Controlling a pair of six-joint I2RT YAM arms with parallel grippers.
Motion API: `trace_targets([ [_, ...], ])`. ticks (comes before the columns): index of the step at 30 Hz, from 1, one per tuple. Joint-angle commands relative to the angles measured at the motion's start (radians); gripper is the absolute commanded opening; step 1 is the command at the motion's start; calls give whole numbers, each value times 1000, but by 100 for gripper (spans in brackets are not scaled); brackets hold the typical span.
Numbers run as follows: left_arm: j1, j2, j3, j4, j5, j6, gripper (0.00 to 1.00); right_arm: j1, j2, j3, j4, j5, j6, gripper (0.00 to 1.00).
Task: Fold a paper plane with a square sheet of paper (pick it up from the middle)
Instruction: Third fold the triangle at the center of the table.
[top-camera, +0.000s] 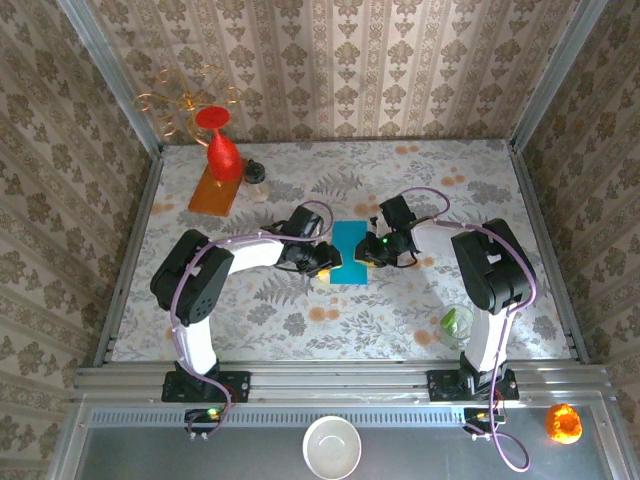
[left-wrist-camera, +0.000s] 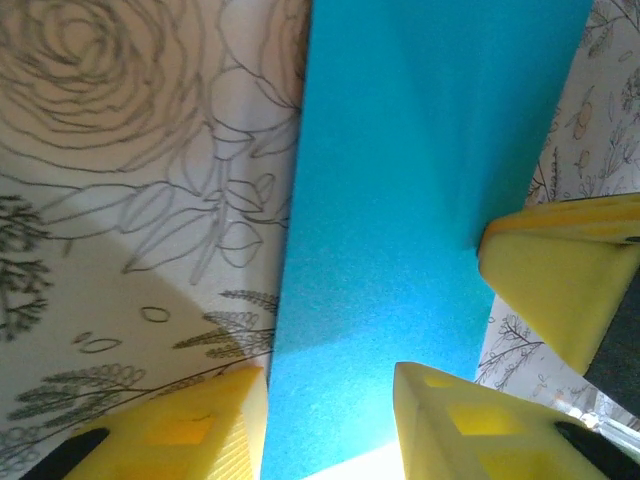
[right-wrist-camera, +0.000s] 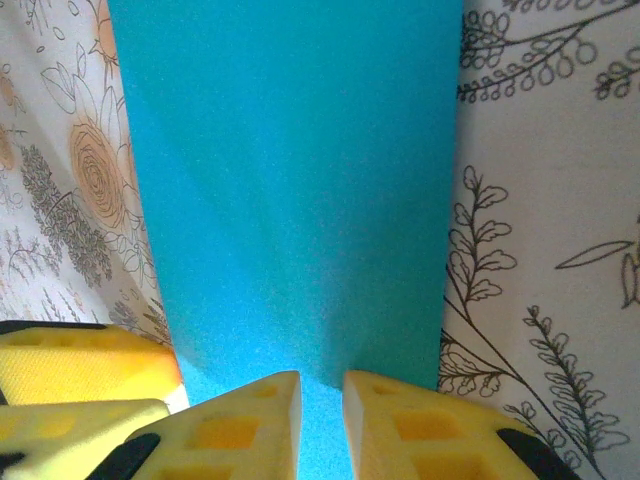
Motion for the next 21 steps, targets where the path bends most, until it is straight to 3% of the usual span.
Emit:
trace_targets([
  [1,-17,18,38,-44,9,39,40,-9,57,-26,-59,52,-1,23],
  [14,-10,11,33,-3,24,21,41,-15,61,-29,-55,51,0,23],
  [21,46,-77,-49,13,-21,1,45,-12,32,-16,-88,74,-44,27],
])
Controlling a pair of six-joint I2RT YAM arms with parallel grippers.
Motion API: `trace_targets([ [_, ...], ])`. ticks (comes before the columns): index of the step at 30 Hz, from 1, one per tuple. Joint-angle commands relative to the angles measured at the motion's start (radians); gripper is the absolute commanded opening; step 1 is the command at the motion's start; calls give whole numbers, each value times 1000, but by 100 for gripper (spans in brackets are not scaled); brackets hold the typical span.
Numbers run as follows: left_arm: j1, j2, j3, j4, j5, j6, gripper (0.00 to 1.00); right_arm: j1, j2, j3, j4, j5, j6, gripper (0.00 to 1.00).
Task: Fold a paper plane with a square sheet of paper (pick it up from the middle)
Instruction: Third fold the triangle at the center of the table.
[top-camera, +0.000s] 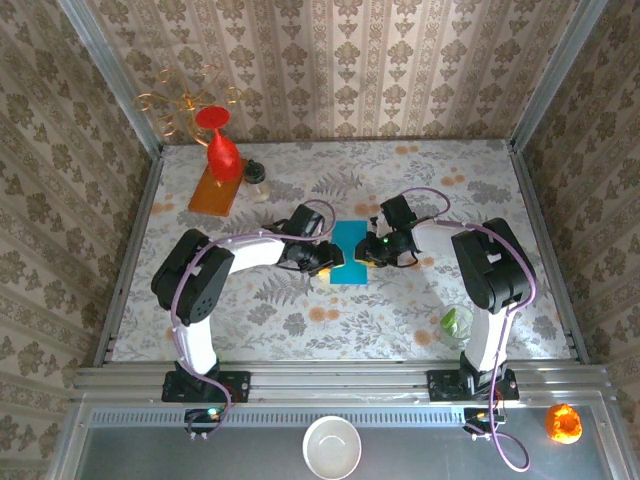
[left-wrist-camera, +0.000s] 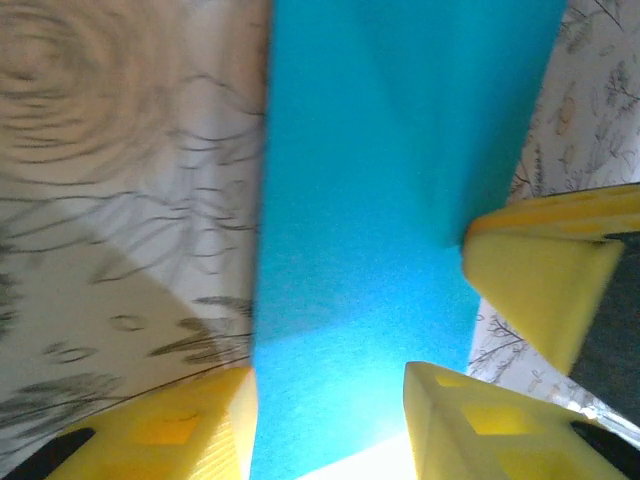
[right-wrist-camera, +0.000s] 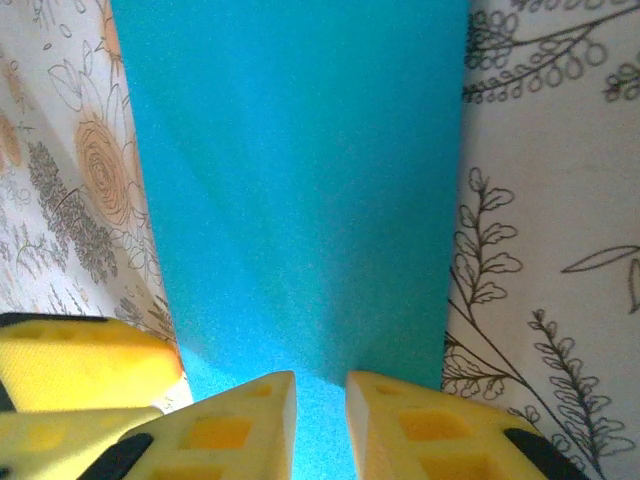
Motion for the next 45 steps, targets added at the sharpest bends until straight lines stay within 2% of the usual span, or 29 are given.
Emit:
trace_targets([
  [1,45,-84,-59,20,-26,-20,45,-1,14,-8,-103,94,-49,28],
  [6,117,-169,-137,45,-43,-35,50,61,-63,89,-210,166,-153,37],
  [10,160,-229,-187,52,-57,-44,52,155,-102,160,-316,294,-250,44],
  [16,200,-286,-239,51,-79,-52,57,283,-79,199,-447,480,-348,55],
  [22,219,-295,-265,62,-76,-59,60,336,-39,226,-499,513,-390,63],
  [36,220,-275,-276,90,-56,-72,62,375,93,322,-538,580,-388,69],
  [45,220,-271,-268,92,-47,-73,63,372,143,289,-539,614,-379,58],
])
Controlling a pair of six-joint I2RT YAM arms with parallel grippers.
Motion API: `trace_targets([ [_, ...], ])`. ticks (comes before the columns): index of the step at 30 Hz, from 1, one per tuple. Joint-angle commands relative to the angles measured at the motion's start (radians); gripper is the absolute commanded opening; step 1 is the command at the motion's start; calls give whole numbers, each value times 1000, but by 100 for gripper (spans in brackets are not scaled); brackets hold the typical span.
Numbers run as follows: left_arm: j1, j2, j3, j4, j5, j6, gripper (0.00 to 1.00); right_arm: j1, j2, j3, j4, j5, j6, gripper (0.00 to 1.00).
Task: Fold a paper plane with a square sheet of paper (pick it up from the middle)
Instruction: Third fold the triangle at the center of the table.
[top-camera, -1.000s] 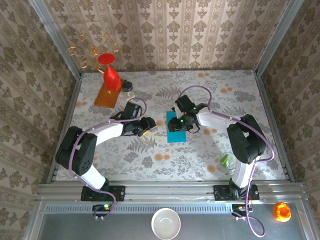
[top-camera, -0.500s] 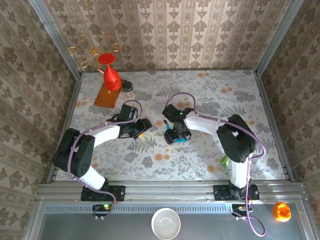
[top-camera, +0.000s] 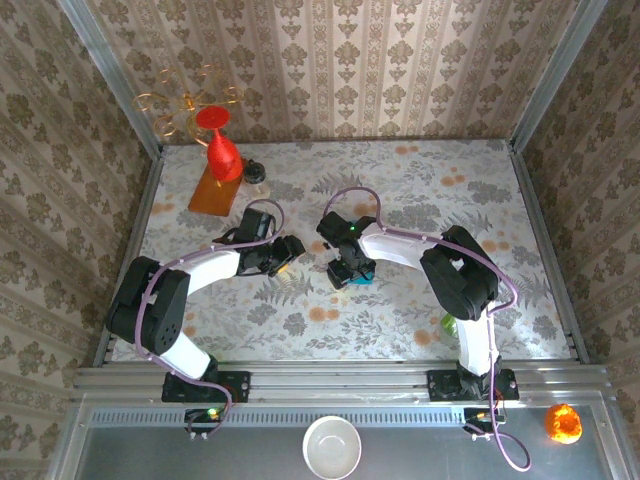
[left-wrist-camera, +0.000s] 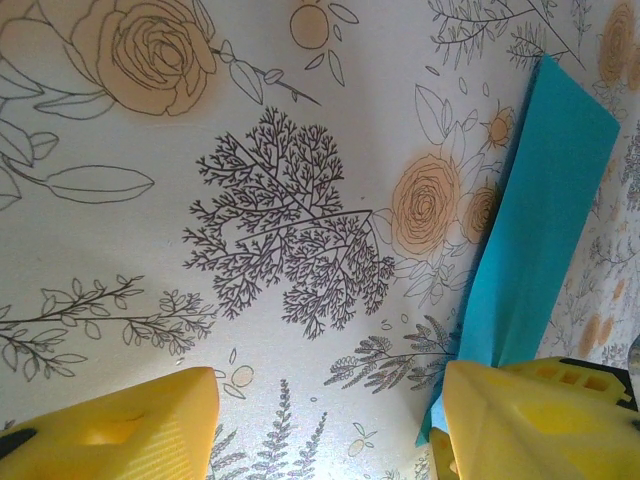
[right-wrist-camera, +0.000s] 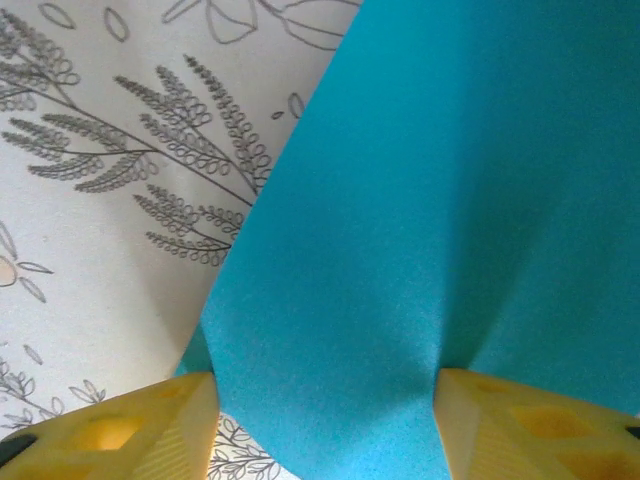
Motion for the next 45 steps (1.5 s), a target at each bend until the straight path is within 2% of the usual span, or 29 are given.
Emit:
trace_targets([
  [1,2,1,-2,9,18,-20,62,-2,56,-23,-31,31,3,57],
  [4,2,5,3,16,30,-20,63,-22,48,-41,-8,-21,11,53],
  [9,-24,31,32,49,83,-21,63,-71,15,-89,62,-176,12,49],
  [16,-94,158,106,182,182,-97,64,-136,-11,-146,146,-349,41,44],
  [21,-113,263,144,298,227,-171,64,-168,-29,-186,204,-424,46,44],
  [30,-140,341,212,309,245,-180,63,-193,-31,-219,249,-506,42,45],
  [38,-151,366,218,298,244,-180,48,-202,-35,-226,255,-510,47,48],
  [45,-153,379,195,287,233,-178,36,-212,-63,-246,292,-551,50,62],
])
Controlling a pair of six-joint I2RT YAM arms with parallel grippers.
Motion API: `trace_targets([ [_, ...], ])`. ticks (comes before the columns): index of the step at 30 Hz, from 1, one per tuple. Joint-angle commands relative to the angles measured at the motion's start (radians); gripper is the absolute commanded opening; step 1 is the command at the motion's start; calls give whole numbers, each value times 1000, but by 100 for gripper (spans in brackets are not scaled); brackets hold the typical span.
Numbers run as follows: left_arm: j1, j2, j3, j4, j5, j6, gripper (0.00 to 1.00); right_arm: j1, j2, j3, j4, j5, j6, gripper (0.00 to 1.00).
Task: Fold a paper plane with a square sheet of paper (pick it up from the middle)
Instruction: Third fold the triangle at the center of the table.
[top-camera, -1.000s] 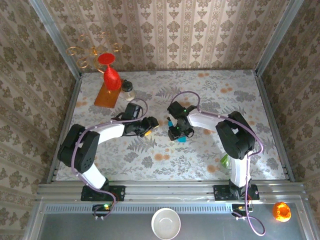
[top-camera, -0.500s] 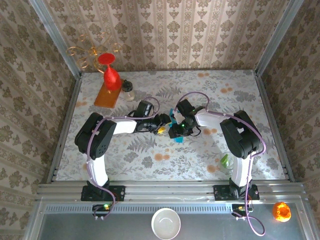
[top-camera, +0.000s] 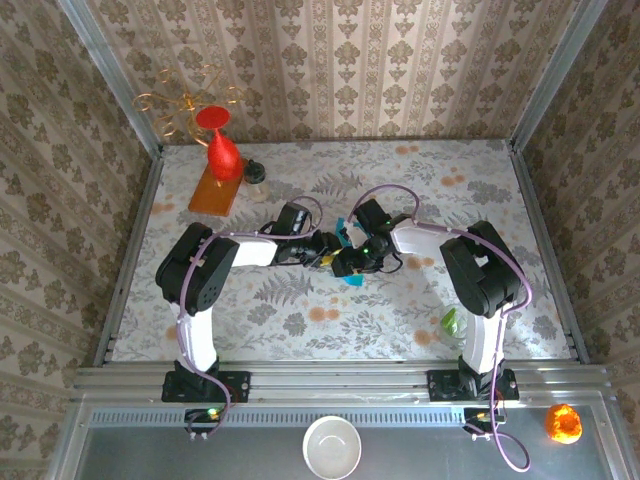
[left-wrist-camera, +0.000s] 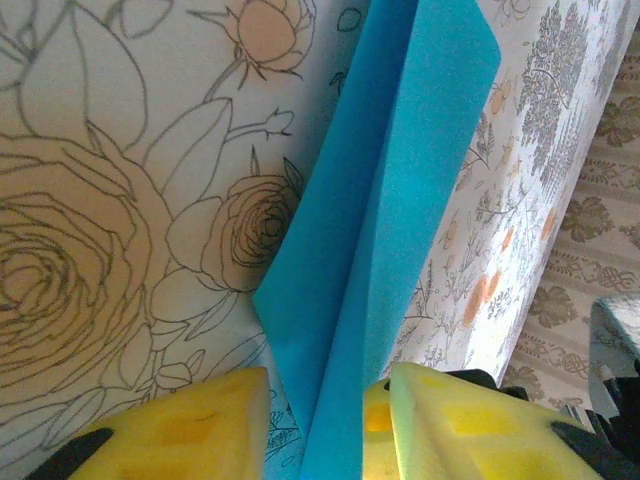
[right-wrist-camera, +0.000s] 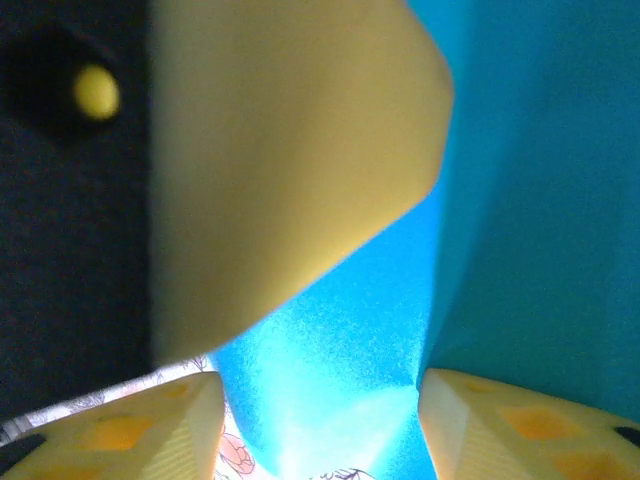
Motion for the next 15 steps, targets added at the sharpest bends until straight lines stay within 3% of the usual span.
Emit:
trace_targets([
  [1,-8,22,-7,-10,9,1,35,-10,8,-53,-3,-13,6,63],
  [8,-1,17,-25,-6,9,7,31,-44,-27,-97,72,-93,42,66],
  [15,4,16,-24,-9,19,23,19,-73,-46,-114,112,-130,87,58],
])
